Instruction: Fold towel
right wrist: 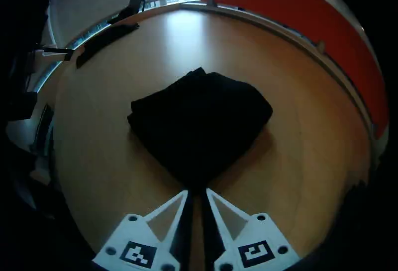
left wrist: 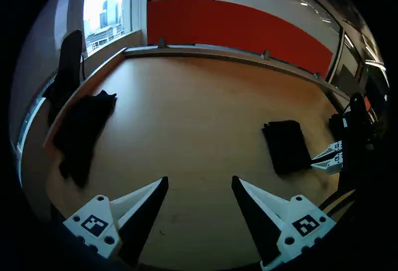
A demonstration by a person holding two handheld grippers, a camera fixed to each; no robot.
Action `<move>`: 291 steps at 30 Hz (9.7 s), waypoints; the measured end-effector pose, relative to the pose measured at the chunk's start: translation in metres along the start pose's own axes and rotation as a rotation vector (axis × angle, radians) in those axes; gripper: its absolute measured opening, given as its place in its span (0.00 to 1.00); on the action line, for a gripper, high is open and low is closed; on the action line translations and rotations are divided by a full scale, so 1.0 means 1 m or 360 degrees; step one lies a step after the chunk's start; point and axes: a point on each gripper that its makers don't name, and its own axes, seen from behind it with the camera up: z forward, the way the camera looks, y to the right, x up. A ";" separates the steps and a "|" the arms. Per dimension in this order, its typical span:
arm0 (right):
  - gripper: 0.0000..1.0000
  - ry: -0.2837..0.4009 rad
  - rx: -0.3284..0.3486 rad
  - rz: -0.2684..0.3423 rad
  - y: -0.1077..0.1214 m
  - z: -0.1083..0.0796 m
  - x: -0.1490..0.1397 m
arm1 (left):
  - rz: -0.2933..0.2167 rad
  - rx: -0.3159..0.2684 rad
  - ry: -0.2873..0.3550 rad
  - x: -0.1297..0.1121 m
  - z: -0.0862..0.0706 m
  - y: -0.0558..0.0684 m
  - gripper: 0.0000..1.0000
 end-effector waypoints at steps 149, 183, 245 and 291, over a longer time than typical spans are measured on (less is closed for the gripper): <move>0.06 -0.0078 -0.0652 0.0516 0.334 -0.254 -0.149 | 0.0185 -0.0113 0.0089 0.063 0.012 0.087 0.94; 0.10 -0.0220 -0.0741 0.0684 0.340 -0.241 -0.200 | 0.0197 -0.0084 0.0071 0.057 0.010 0.082 0.94; 1.00 0.0666 -0.1018 0.0892 0.315 -0.253 -0.075 | 0.0165 -0.0114 0.0148 0.073 0.005 0.071 0.94; 1.00 0.1216 -0.1106 0.0744 0.256 -0.292 0.070 | 0.0053 0.0034 0.0838 0.215 -0.001 0.035 0.94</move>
